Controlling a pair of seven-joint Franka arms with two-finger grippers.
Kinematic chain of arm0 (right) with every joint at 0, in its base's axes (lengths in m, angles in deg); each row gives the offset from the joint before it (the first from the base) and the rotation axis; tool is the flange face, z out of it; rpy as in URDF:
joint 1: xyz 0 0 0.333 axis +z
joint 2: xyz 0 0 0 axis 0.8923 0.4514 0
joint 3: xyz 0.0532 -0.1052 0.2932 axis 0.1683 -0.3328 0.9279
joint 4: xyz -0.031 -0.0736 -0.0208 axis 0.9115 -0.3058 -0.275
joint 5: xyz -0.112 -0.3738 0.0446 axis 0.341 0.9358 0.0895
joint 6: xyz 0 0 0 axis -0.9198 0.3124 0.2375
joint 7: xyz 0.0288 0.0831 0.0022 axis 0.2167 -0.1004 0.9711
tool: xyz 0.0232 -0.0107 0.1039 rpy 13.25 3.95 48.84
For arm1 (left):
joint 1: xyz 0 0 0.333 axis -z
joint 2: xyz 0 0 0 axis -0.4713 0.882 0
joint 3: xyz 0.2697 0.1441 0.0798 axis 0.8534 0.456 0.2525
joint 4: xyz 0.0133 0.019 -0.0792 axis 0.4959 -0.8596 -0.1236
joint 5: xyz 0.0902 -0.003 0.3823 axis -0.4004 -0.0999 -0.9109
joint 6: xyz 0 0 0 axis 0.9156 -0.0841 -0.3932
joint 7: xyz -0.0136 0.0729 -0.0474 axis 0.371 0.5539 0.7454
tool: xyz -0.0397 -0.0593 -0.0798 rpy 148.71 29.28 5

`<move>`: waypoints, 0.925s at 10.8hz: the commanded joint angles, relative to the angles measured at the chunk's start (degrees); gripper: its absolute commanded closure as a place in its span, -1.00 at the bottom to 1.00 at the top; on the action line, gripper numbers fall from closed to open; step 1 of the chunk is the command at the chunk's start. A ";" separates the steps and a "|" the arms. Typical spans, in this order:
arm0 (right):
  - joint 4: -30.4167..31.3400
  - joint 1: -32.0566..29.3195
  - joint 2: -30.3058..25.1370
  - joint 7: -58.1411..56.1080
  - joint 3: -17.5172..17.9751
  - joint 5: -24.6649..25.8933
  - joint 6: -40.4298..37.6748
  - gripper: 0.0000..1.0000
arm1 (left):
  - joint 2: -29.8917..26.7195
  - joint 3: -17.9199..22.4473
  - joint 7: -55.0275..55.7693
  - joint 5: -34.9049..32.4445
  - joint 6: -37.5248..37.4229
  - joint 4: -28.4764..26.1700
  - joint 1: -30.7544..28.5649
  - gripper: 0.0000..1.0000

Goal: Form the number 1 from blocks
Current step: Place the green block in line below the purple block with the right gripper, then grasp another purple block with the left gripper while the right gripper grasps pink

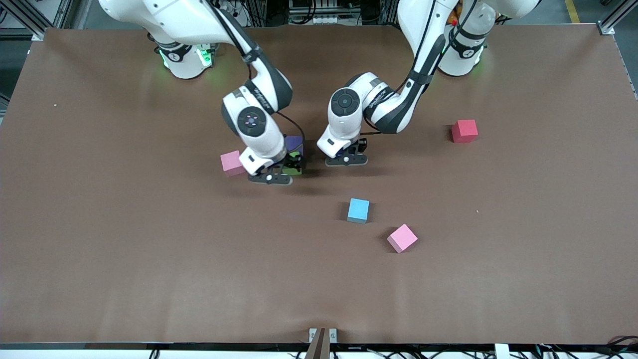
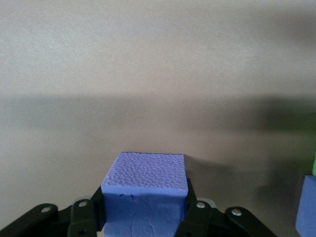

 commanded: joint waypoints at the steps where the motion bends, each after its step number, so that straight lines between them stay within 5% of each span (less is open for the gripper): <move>1: 5.80 -5.50 -5.78 -8.69 0.65 0.76 -0.89 -1.00 | -1.21 -2.24 1.99 0.76 0.04 0.36 0.11 1.00; 7: 14.23 -14.21 -10.09 -42.53 0.48 1.02 -4.41 -1.00 | -1.75 -10.76 7.44 0.76 -8.05 5.97 0.98 1.00; 10: 15.39 -14.39 -10.36 -44.15 0.56 1.11 -4.24 -1.00 | 3.86 -10.86 10.96 0.67 -8.14 13.34 3.44 1.00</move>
